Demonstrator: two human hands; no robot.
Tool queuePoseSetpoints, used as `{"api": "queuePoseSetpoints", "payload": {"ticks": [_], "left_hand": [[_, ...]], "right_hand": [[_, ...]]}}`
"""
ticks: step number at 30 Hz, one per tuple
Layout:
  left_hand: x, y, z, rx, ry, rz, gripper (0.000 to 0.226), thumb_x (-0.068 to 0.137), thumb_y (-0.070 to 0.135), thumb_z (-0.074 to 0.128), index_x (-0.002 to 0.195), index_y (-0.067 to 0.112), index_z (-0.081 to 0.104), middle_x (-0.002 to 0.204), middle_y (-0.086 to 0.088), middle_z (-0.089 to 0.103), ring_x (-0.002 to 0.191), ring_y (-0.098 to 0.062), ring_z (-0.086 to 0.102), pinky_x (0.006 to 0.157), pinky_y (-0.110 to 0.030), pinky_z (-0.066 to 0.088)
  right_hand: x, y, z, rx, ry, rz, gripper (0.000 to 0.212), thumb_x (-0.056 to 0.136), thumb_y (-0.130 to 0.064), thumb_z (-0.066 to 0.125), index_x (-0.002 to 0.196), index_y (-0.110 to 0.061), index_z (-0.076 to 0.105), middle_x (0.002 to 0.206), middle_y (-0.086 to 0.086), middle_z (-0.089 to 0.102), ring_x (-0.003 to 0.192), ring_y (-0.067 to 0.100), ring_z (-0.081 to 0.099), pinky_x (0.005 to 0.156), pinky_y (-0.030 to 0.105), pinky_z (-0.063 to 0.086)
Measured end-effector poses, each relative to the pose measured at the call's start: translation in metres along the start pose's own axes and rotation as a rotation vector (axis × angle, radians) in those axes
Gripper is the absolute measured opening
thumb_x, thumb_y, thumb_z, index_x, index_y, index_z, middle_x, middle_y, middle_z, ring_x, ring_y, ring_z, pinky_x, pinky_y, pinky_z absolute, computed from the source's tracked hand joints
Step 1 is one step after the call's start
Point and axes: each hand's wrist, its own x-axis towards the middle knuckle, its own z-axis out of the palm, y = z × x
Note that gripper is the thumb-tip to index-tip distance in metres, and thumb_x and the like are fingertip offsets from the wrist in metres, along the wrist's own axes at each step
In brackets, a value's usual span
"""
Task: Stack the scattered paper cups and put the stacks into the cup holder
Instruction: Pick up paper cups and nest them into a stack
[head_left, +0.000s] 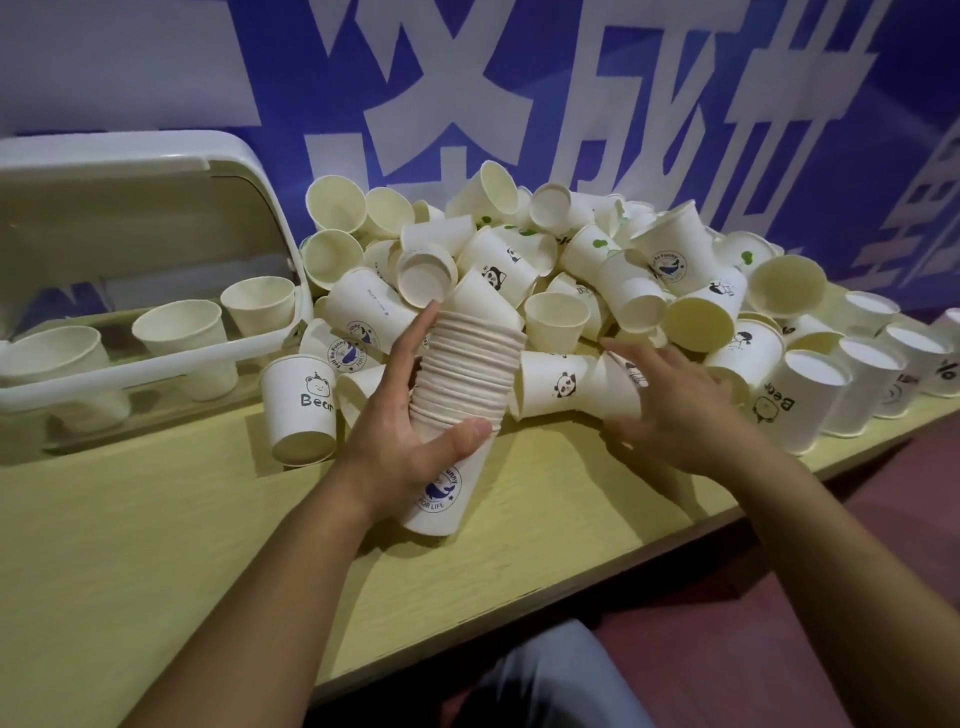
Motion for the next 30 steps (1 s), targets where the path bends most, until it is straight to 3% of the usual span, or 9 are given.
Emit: {"api": "queuePoseSetpoints", "payload": {"ticks": [7, 9, 11, 13, 17, 20, 24, 28, 30], "left_hand": [[-0.001, 0.002, 0.003, 0.002, -0.012, 0.027, 0.095, 0.067, 0.051, 0.075, 0.141, 0.07, 0.02, 0.124, 0.031, 0.058, 0.112, -0.003, 0.064, 0.086, -0.017, 0.053], [-0.001, 0.002, 0.004, 0.004, -0.018, 0.033, 0.096, 0.067, 0.05, 0.076, 0.143, 0.069, 0.02, 0.126, 0.03, 0.058, 0.114, -0.004, 0.064, 0.087, -0.018, 0.054], [-0.002, 0.002, 0.003, 0.011, -0.028, 0.038, 0.099, 0.066, 0.049, 0.076, 0.147, 0.065, 0.02, 0.128, 0.028, 0.058, 0.114, -0.004, 0.064, 0.087, -0.018, 0.053], [-0.003, 0.002, 0.002, 0.036, -0.048, 0.052, 0.103, 0.066, 0.048, 0.076, 0.15, 0.06, 0.02, 0.132, 0.027, 0.057, 0.116, -0.005, 0.063, 0.088, -0.019, 0.054], [-0.003, 0.003, 0.0, 0.06, -0.084, 0.061, 0.101, 0.065, 0.049, 0.078, 0.148, 0.065, 0.022, 0.141, 0.031, 0.05, 0.127, -0.002, 0.056, 0.099, -0.024, 0.051], [-0.002, 0.004, 0.0, 0.072, -0.092, 0.057, 0.101, 0.064, 0.051, 0.078, 0.147, 0.066, 0.021, 0.139, 0.036, 0.049, 0.125, 0.002, 0.055, 0.097, -0.02, 0.051], [-0.001, 0.002, 0.001, 0.059, -0.067, 0.063, 0.103, 0.068, 0.049, 0.078, 0.151, 0.059, 0.018, 0.134, 0.026, 0.055, 0.118, -0.004, 0.062, 0.091, -0.022, 0.055], [0.0, 0.0, 0.0, 0.025, 0.0, 0.056, 0.104, 0.068, 0.05, 0.076, 0.151, 0.058, 0.014, 0.131, 0.02, 0.058, 0.111, -0.007, 0.066, 0.086, -0.022, 0.055], [0.001, -0.001, -0.001, 0.029, 0.011, 0.047, 0.107, 0.067, 0.052, 0.075, 0.153, 0.056, 0.011, 0.135, 0.019, 0.055, 0.112, -0.005, 0.064, 0.086, -0.022, 0.055]], "right_hand": [[-0.004, 0.003, -0.016, 0.107, 0.249, 0.08, 0.079, 0.085, -0.043, 0.07, 0.148, -0.048, 0.023, 0.143, 0.006, 0.045, 0.126, 0.033, 0.04, 0.103, 0.053, 0.032], [-0.006, -0.009, -0.02, 0.358, 0.342, -0.01, 0.08, 0.083, -0.04, 0.075, 0.146, -0.049, 0.027, 0.137, -0.001, 0.049, 0.123, 0.026, 0.048, 0.101, 0.05, 0.042], [-0.009, -0.026, -0.024, 0.681, 0.384, -0.099, 0.079, 0.083, -0.036, 0.078, 0.144, -0.048, 0.031, 0.125, -0.011, 0.052, 0.111, 0.013, 0.057, 0.087, 0.042, 0.054], [-0.01, -0.047, -0.028, 0.912, 0.387, -0.123, 0.076, 0.084, -0.036, 0.077, 0.144, -0.046, 0.031, 0.118, -0.016, 0.053, 0.105, 0.007, 0.059, 0.075, 0.031, 0.057], [-0.007, -0.084, -0.028, 1.209, 0.33, -0.12, 0.072, 0.086, -0.038, 0.076, 0.142, -0.044, 0.031, 0.125, -0.002, 0.058, 0.104, 0.01, 0.065, 0.074, 0.026, 0.058], [-0.006, -0.1, -0.023, 1.229, 0.291, -0.148, 0.07, 0.085, -0.038, 0.075, 0.139, -0.045, 0.032, 0.13, -0.002, 0.057, 0.109, 0.01, 0.063, 0.074, 0.021, 0.058], [-0.009, -0.111, -0.009, 1.207, 0.214, -0.169, 0.065, 0.084, -0.042, 0.076, 0.135, -0.041, 0.037, 0.123, -0.005, 0.058, 0.106, 0.009, 0.064, 0.08, 0.028, 0.059], [-0.013, -0.107, 0.011, 1.155, 0.211, -0.131, 0.043, 0.085, -0.046, 0.06, 0.125, -0.03, 0.057, 0.12, -0.01, 0.065, 0.11, 0.006, 0.062, 0.095, 0.037, 0.054], [-0.016, -0.1, 0.018, 1.069, 0.2, -0.162, 0.038, 0.088, -0.04, 0.055, 0.124, -0.031, 0.062, 0.122, -0.013, 0.065, 0.111, 0.002, 0.06, 0.092, 0.033, 0.053]]}}
